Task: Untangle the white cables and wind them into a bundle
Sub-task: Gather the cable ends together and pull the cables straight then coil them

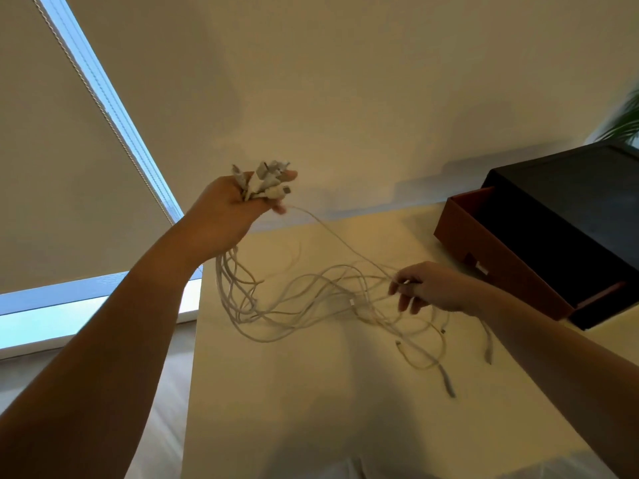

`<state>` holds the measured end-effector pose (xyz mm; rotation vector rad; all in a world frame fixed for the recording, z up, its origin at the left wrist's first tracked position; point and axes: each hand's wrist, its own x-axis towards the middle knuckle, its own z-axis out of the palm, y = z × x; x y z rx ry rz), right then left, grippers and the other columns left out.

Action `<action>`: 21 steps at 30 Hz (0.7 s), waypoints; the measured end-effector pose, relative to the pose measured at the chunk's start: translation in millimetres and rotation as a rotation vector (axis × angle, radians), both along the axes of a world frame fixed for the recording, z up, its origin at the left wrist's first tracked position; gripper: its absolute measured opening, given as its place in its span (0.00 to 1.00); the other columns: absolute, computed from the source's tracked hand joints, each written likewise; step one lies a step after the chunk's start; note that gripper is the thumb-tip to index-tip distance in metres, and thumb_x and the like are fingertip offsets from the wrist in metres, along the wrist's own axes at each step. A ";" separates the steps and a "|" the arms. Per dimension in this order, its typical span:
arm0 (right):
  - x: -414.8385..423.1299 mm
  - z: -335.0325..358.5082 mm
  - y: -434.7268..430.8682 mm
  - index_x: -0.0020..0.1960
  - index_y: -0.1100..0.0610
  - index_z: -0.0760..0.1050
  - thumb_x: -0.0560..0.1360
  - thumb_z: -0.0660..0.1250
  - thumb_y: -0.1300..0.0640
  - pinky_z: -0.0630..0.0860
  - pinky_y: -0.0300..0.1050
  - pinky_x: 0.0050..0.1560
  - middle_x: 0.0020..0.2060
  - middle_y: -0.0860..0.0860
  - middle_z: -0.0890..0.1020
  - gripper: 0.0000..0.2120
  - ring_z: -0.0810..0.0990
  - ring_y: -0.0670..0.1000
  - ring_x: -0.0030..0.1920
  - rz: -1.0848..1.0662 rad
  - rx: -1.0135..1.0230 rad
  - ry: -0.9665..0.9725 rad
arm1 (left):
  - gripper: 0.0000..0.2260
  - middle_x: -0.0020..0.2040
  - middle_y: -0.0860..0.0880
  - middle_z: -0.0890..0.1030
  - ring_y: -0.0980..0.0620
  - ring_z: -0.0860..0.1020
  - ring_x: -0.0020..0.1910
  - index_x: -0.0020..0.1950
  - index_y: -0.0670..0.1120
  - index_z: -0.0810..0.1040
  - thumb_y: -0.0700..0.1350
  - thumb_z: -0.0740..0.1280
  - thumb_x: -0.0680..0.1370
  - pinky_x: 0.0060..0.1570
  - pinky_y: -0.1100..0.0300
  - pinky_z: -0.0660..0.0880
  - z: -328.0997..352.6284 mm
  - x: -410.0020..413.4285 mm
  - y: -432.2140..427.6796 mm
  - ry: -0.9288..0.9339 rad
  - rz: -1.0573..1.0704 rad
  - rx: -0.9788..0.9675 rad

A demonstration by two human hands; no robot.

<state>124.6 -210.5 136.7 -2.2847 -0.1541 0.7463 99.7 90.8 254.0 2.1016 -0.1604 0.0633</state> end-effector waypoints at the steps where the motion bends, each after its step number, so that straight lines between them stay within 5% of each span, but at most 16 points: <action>1: 3.2 -2.8 -9.8 0.47 0.54 0.78 0.81 0.59 0.61 0.77 0.41 0.41 0.39 0.51 0.84 0.10 0.81 0.48 0.36 0.017 -0.103 -0.039 | 0.12 0.47 0.61 0.82 0.62 0.75 0.47 0.63 0.50 0.78 0.42 0.62 0.81 0.53 0.63 0.72 -0.7 -0.6 3.0 -0.005 0.001 -0.035; 2: 5.6 -7.3 -20.5 0.48 0.53 0.78 0.81 0.59 0.60 0.75 0.43 0.43 0.42 0.51 0.84 0.10 0.80 0.48 0.39 0.040 -0.229 -0.065 | 0.13 0.52 0.57 0.82 0.65 0.72 0.50 0.65 0.50 0.77 0.42 0.62 0.81 0.58 0.59 0.69 -1.0 -2.0 4.8 -0.021 0.013 -0.058; 3: 6.7 -11.2 -31.1 0.51 0.53 0.79 0.81 0.58 0.61 0.74 0.43 0.46 0.47 0.51 0.84 0.11 0.80 0.48 0.43 0.075 -0.391 -0.089 | 0.13 0.54 0.55 0.82 0.67 0.55 0.36 0.64 0.50 0.78 0.43 0.62 0.81 0.58 0.57 0.70 -2.6 -2.4 7.0 -0.039 0.025 -0.080; 4: 6.7 -14.5 -40.6 0.57 0.53 0.78 0.81 0.57 0.62 0.73 0.42 0.50 0.54 0.52 0.82 0.13 0.79 0.49 0.49 0.113 -0.564 -0.113 | 0.12 0.53 0.54 0.82 0.64 0.67 0.26 0.63 0.52 0.79 0.44 0.62 0.81 0.44 0.65 0.67 -4.5 -2.4 9.6 -0.054 0.033 -0.097; 5: 6.1 -18.8 -48.8 0.63 0.52 0.75 0.81 0.55 0.63 0.73 0.43 0.56 0.60 0.52 0.78 0.16 0.77 0.51 0.56 0.143 -0.715 -0.150 | 0.11 0.49 0.54 0.84 0.61 0.64 0.26 0.60 0.55 0.80 0.45 0.62 0.81 0.29 0.52 0.70 -6.5 -2.0 13.3 -0.059 0.033 -0.116; 6: 5.7 -24.3 -55.4 0.68 0.49 0.70 0.80 0.55 0.63 0.70 0.48 0.63 0.65 0.53 0.74 0.19 0.74 0.55 0.62 0.147 -0.806 -0.187 | 0.10 0.43 0.54 0.84 0.56 0.63 0.27 0.56 0.57 0.81 0.47 0.62 0.81 0.29 0.62 0.65 -7.8 -1.7 16.6 -0.057 0.039 -0.131; 8: 5.0 -29.1 -56.4 0.73 0.47 0.62 0.79 0.56 0.62 0.61 0.56 0.70 0.72 0.53 0.66 0.24 0.64 0.60 0.70 0.125 -0.836 -0.225 | 0.12 0.30 0.53 0.77 0.54 0.62 0.27 0.46 0.57 0.84 0.49 0.62 0.81 0.26 0.64 0.60 -9.2 -0.9 19.6 -0.037 0.058 -0.171; 13: -5.8 2.1 5.1 0.75 0.47 0.56 0.80 0.61 0.55 0.56 0.49 0.71 0.74 0.50 0.61 0.27 0.58 0.55 0.73 0.233 -0.404 -0.414 | 0.22 0.28 0.48 0.64 0.55 0.60 0.25 0.26 0.51 0.76 0.49 0.63 0.81 0.22 0.65 0.59 -8.3 -0.9 6.4 0.028 0.132 -0.372; 18: -25.2 36.0 94.3 0.76 0.48 0.56 0.76 0.66 0.44 0.59 0.42 0.68 0.72 0.48 0.63 0.33 0.61 0.49 0.70 0.444 0.003 -0.473 | 0.24 0.26 0.51 0.61 0.54 0.56 0.24 0.23 0.51 0.67 0.48 0.64 0.80 0.22 0.67 0.54 -9.1 -7.4 -17.4 0.073 0.185 -0.559; 21: -26.9 38.7 133.7 0.74 0.51 0.61 0.71 0.72 0.44 0.67 0.37 0.57 0.64 0.50 0.71 0.37 0.70 0.48 0.59 0.459 0.130 -0.470 | 0.24 0.23 0.53 0.59 0.56 0.56 0.22 0.23 0.51 0.64 0.47 0.64 0.80 0.21 0.68 0.54 -8.2 -14.1 -30.1 0.097 0.189 -0.674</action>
